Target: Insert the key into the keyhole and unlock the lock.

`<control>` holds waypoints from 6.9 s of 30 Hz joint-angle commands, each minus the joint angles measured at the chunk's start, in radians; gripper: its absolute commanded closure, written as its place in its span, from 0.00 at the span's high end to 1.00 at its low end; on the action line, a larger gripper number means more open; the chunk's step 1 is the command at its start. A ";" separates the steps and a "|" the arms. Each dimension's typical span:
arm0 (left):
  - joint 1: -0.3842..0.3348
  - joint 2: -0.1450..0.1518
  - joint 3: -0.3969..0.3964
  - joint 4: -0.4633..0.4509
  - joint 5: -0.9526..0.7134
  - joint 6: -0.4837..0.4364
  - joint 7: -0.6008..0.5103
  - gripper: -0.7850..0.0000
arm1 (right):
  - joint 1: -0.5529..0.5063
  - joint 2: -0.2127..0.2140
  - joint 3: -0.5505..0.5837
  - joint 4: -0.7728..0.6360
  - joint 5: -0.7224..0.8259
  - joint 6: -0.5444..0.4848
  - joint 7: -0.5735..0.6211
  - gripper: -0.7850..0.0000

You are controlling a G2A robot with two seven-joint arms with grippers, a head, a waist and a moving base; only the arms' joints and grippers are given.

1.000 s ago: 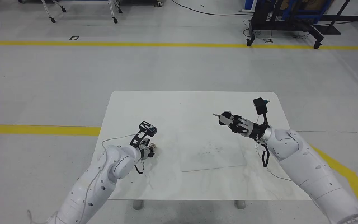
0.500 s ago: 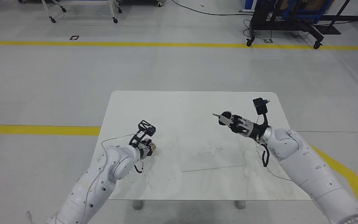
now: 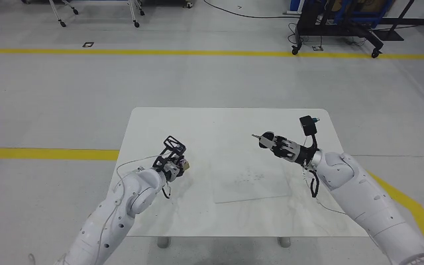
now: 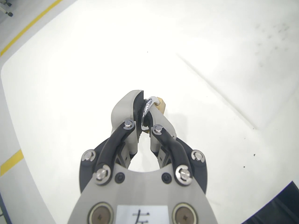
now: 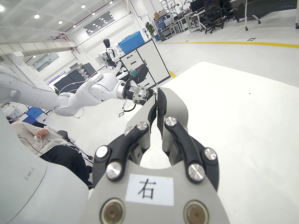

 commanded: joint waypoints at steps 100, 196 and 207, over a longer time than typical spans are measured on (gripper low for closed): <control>-0.414 -0.114 0.142 0.659 -1.741 -0.366 -0.554 0.00 | 0.007 -0.048 -0.037 -0.061 0.167 0.037 0.016 0.00; -0.626 -0.360 0.340 0.935 -2.031 0.552 -0.063 0.00 | -0.217 -0.044 0.135 -0.416 0.643 1.285 0.237 0.00; -0.606 -0.356 0.341 0.896 -1.997 0.539 -0.069 0.00 | -0.221 -0.049 0.128 -0.412 0.643 1.281 0.218 0.00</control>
